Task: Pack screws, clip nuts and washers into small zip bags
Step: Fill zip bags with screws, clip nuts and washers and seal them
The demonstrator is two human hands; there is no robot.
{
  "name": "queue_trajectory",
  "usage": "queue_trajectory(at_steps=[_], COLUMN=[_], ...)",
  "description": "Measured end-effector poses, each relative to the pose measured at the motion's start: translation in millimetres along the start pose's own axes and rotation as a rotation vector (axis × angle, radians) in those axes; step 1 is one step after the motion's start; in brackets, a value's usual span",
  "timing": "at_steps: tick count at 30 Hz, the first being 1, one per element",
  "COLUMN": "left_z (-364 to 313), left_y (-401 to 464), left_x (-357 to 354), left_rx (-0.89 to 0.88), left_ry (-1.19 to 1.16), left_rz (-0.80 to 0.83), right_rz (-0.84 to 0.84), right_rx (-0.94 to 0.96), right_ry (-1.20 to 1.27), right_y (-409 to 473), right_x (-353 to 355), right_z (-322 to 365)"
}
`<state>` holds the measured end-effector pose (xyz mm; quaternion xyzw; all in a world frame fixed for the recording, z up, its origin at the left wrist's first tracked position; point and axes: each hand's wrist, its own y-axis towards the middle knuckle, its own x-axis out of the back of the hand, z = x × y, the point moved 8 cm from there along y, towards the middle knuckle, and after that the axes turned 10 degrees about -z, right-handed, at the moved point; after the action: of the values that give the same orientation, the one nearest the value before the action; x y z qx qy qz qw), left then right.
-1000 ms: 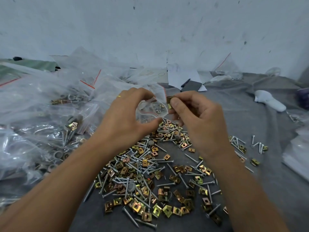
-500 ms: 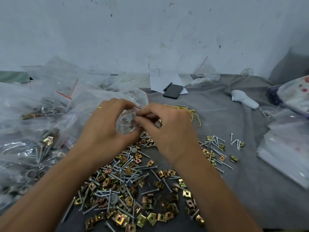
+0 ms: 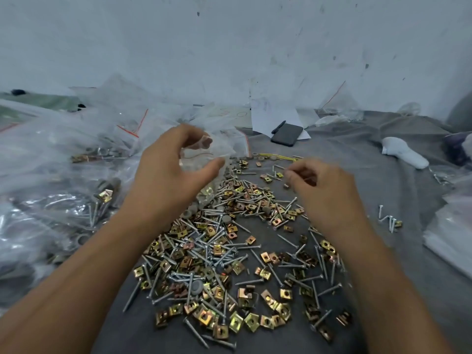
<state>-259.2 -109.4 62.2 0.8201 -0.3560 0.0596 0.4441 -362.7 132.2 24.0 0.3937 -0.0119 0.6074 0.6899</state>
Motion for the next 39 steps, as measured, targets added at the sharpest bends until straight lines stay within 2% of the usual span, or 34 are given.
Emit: queue_trajectory(at_steps=[7,12,15,19,24,27,29,31,35,39], left_z=[6.2,23.6,32.4,41.3,53.0,57.7,59.7,59.6,55.5,52.2], left_y=[3.4,1.7,2.6,0.0,-4.9,-6.5,-6.0,-3.8,-0.6,-1.3], left_x=[16.3,-0.3,-4.3,-12.4,-23.5,-25.3,-23.7,-21.6,-17.6,-15.4], left_rx=[0.067,0.194,0.29,0.427,0.553,0.599,0.612,0.597,0.532,0.509], left_ry=[-0.066,-0.104,-0.242,-0.496,-0.511,-0.49,-0.477,-0.461,-0.444,-0.432], left_rz=[-0.188,-0.058,-0.085,-0.079,-0.018,-0.018,-0.029,-0.034,-0.057,-0.054], right_rz=[0.194,0.249,0.212,0.307,0.34,0.322,0.264,0.276,0.451,0.475], right_rx=[0.094,0.115,0.1,0.095,0.111,0.093,0.084,0.117,0.292,0.322], right_ry=[-0.029,-0.142,-0.212,-0.35,-0.4,-0.332,-0.121,0.083,-0.005,-0.044], right_y=[-13.6,-19.0,-14.7,-19.2,-19.5,-19.7,-19.3,-21.6,-41.3,-46.1], right_x=[-35.6,-50.5,-43.1,-47.3,-51.7,-51.6,-45.9,-45.6,-73.1,-82.7], right_z=[12.3,12.4,5.5,-2.6,1.6,1.2,9.7,25.5,46.2,45.8])
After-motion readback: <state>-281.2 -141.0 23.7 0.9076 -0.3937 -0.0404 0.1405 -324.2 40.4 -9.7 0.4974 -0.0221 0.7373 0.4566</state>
